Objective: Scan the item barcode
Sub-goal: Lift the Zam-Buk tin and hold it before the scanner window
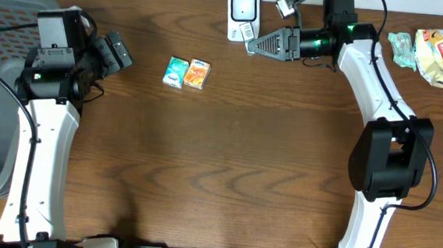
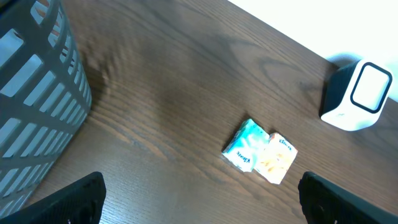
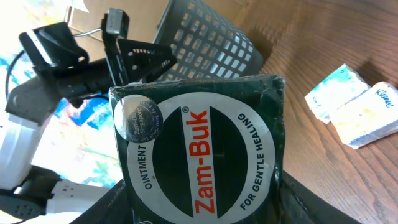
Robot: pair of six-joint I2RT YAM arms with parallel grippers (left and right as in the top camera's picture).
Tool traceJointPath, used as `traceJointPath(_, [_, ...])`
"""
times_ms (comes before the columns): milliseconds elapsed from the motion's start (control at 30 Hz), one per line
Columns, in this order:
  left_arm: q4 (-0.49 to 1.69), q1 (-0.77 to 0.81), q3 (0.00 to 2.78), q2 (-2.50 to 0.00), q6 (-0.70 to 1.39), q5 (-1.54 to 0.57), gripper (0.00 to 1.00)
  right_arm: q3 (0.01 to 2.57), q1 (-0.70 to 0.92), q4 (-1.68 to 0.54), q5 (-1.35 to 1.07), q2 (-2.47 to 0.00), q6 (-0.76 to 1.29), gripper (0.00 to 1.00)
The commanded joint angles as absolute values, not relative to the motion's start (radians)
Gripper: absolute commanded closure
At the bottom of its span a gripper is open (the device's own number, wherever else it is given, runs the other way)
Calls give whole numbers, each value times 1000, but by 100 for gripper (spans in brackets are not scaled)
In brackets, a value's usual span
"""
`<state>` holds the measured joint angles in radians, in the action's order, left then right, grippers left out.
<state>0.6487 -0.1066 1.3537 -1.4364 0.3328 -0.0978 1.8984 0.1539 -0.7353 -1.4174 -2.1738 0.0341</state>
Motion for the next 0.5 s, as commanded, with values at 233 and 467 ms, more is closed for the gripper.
traceJointPath(233, [651, -108, 1357, -1437, 330, -84, 2, 1898, 180, -731, -1090, -2151, 37, 49])
traceJointPath(467, [651, -108, 1357, -1437, 330, -84, 2, 1898, 279, -706, -173, -2151, 55, 48])
